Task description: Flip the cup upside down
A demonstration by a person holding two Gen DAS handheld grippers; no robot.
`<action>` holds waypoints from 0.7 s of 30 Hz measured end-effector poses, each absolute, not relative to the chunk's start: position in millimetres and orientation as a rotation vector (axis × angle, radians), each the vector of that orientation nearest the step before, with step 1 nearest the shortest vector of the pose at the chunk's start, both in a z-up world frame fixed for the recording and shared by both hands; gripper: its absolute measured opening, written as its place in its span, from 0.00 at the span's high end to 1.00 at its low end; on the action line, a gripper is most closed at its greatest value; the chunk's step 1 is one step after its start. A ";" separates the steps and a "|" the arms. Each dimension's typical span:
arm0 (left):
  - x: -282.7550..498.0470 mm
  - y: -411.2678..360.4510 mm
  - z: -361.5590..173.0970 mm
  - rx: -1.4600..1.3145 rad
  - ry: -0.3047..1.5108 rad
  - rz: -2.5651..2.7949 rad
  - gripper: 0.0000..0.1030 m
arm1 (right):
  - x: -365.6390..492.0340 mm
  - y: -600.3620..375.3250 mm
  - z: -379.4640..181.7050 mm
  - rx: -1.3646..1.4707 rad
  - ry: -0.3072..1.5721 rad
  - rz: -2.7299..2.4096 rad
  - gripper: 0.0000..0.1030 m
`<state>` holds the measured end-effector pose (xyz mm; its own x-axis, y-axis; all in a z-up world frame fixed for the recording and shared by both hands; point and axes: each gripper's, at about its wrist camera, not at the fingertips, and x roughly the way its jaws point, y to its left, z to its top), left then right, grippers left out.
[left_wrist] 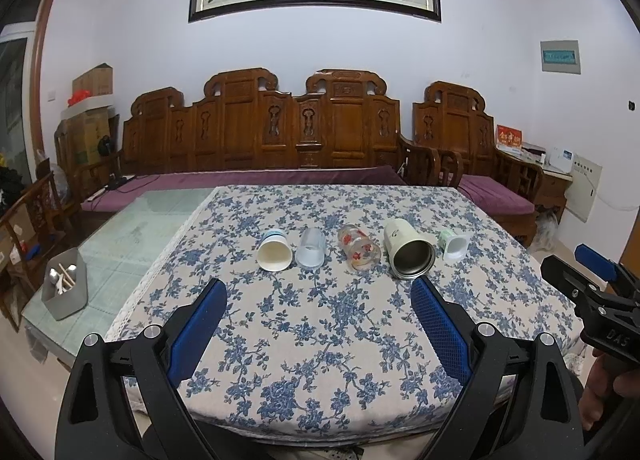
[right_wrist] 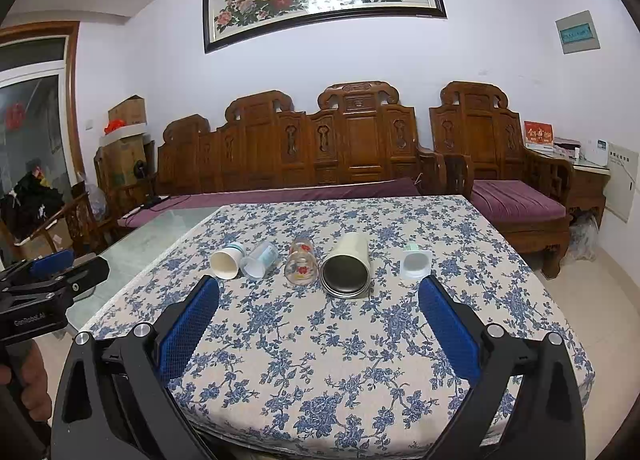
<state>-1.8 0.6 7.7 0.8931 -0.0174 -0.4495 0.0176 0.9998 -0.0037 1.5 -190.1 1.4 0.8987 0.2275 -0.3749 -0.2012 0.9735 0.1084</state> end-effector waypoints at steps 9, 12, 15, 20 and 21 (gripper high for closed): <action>-3.1 1.5 6.1 0.002 0.465 -0.020 0.13 | 2.3 -190.8 1.5 0.069 0.395 0.221 0.02; -3.5 1.4 6.1 0.003 0.464 -0.018 0.13 | 2.4 -191.2 1.4 0.071 0.394 0.220 0.02; -3.3 0.7 6.1 0.003 0.464 -0.018 0.13 | 2.0 -191.3 1.8 0.070 0.394 0.220 0.02; -3.6 0.7 5.7 0.003 0.463 -0.019 0.13 | 2.5 -189.9 2.7 0.072 0.394 0.219 0.02; -3.7 0.5 5.7 0.003 0.463 -0.019 0.13 | 2.4 -189.8 2.6 0.072 0.394 0.220 0.02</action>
